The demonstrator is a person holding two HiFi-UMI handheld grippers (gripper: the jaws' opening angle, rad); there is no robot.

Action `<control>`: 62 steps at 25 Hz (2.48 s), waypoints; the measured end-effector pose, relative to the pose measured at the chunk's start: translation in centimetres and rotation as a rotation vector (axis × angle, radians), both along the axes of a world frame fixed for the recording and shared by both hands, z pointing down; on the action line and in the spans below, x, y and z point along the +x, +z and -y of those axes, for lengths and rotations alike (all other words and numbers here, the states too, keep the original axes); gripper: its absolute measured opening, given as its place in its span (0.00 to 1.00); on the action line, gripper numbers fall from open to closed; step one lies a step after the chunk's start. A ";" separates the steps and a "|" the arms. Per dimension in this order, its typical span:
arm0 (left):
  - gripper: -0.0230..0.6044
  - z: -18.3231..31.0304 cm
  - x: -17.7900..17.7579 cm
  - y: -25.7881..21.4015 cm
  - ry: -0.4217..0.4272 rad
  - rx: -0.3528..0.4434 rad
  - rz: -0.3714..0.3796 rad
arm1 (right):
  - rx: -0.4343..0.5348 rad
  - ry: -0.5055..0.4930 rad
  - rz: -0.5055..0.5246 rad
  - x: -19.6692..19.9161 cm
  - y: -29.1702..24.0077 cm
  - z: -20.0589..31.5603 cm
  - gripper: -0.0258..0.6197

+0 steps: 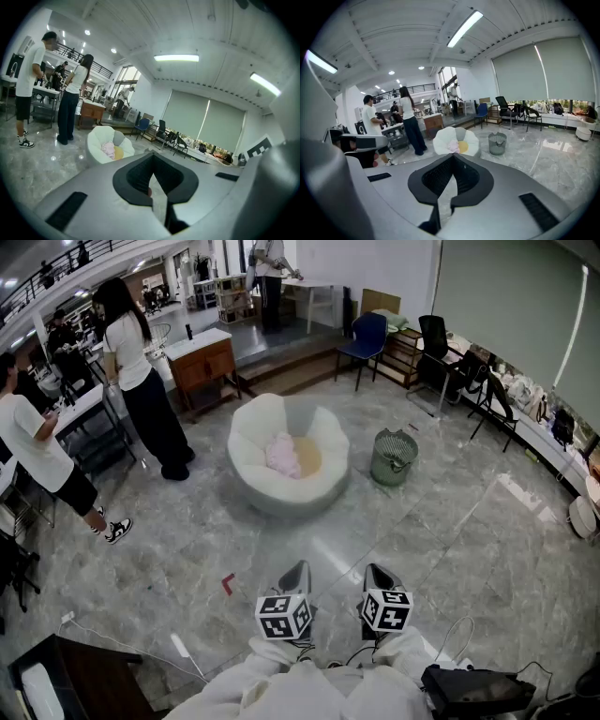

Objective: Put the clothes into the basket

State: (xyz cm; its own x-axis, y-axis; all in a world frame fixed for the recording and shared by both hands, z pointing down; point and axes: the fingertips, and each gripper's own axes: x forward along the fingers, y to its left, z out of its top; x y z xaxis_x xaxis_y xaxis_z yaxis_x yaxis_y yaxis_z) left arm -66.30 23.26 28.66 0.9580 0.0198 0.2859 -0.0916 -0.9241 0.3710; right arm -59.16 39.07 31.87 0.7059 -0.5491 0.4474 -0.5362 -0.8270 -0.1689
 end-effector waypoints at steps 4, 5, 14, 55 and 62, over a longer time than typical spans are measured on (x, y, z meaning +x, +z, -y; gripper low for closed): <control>0.04 0.2 0.3 -0.1 0.011 -0.004 0.005 | -0.004 0.003 0.001 0.2 -0.2 0.4 0.08; 0.04 0.4 0.3 0.0 0.014 -0.004 0.006 | -0.005 0.005 0.003 0.2 -0.1 0.6 0.08; 0.04 2.6 0.3 0.1 0.030 0.001 0.005 | 0.012 0.026 0.008 -0.2 -0.1 2.5 0.08; 0.04 5.3 28.1 2.0 0.046 0.024 0.030 | 0.000 0.049 0.091 27.1 2.5 4.7 0.08; 0.04 4.4 35.8 1.8 0.065 0.033 0.029 | 0.004 0.054 0.106 34.5 2.9 4.0 0.08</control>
